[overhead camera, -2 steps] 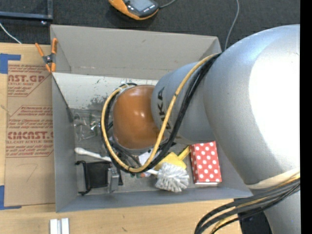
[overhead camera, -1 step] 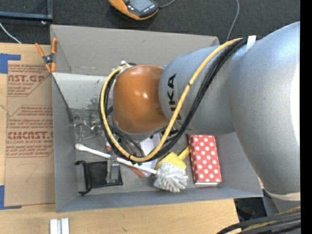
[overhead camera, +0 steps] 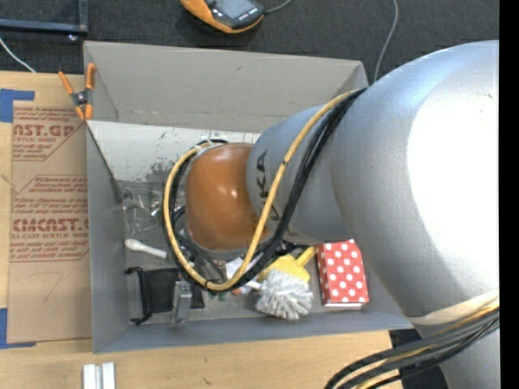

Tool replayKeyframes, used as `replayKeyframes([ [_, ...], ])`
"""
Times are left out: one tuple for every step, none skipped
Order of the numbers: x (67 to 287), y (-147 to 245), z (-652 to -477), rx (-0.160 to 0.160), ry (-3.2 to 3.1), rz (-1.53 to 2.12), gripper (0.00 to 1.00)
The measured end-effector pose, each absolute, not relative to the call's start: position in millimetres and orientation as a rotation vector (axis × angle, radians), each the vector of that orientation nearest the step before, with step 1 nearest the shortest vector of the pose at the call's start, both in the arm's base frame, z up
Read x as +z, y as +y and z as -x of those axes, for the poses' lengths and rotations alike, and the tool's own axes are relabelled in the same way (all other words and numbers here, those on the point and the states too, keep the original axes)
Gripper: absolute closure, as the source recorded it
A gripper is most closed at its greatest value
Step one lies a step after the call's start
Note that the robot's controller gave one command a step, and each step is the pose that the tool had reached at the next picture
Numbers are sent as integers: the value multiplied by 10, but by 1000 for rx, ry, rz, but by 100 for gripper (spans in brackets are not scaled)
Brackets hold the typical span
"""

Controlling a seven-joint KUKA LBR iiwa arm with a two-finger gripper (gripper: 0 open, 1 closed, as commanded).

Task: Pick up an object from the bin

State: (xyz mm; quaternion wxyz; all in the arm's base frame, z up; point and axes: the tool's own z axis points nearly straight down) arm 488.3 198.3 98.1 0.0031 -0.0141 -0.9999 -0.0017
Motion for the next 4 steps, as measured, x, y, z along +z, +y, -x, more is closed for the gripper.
replayKeyframes([
  [720,1997,-4839,-8,-3151,-114,0],
  [701,1991,-4886,-9,-3134,128,100],
  [701,1991,-4886,-9,-3133,128,100],
  [735,1987,-4875,-6,-3130,127,100],
])
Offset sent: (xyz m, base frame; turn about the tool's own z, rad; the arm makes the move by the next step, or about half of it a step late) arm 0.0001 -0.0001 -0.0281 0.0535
